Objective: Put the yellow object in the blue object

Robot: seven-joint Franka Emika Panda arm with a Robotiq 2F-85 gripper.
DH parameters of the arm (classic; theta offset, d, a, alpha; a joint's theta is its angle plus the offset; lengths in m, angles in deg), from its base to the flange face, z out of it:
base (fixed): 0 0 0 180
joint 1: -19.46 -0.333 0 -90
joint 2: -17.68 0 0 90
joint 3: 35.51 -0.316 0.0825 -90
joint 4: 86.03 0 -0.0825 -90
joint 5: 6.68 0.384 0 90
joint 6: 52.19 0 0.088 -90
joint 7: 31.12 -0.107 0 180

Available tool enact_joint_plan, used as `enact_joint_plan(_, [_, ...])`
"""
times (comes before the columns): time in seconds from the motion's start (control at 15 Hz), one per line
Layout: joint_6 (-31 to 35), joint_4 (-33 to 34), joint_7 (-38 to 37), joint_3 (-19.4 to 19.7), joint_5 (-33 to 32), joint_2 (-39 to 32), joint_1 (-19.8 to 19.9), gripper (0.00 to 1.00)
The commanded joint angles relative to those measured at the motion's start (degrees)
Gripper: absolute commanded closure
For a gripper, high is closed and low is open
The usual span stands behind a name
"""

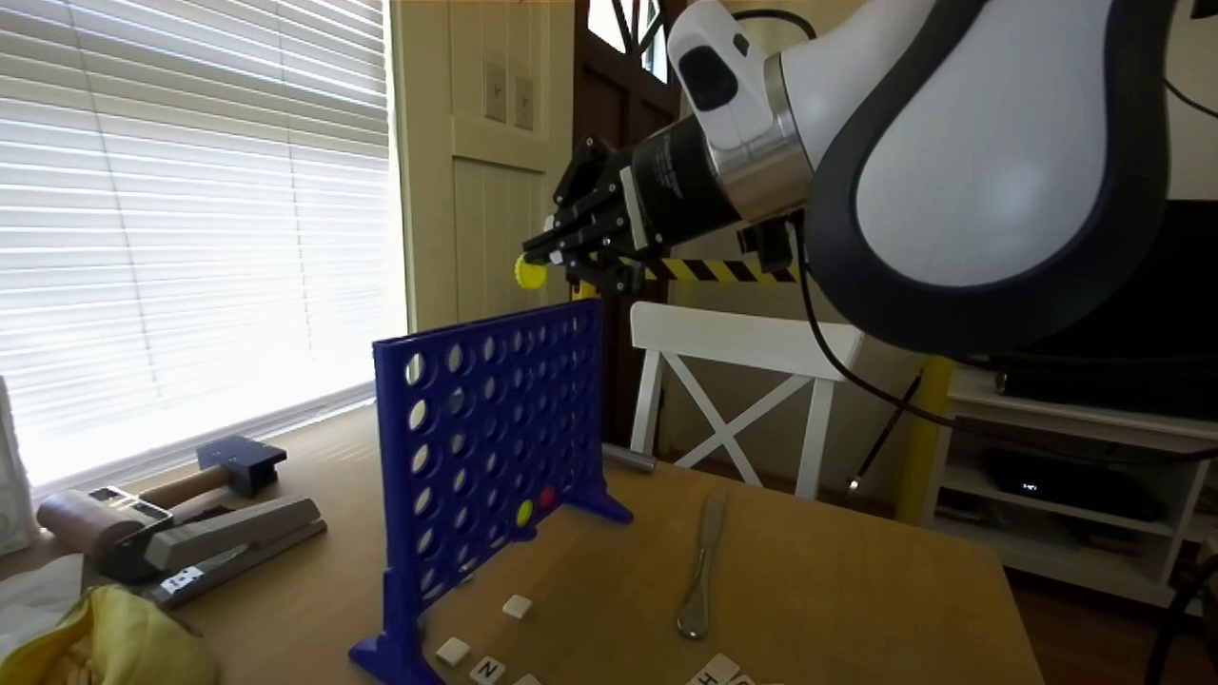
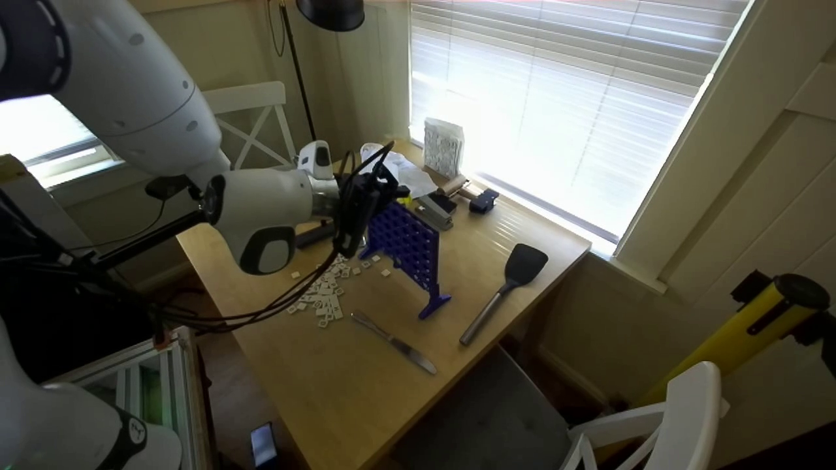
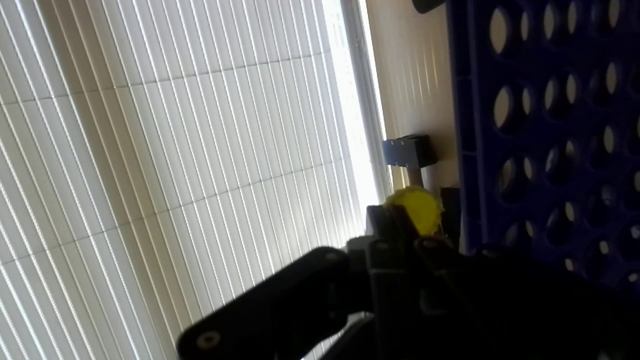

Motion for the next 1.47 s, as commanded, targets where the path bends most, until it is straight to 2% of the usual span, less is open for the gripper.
enact_joint_plan(0.0, [1.3,-0.7,-2.7,0.7,-3.8,-0.3,1.0,0.99])
enact_joint_plan(1.4, [1.1,-1.9,-7.5,2.2,-10.6,-0.9,3.2,0.99])
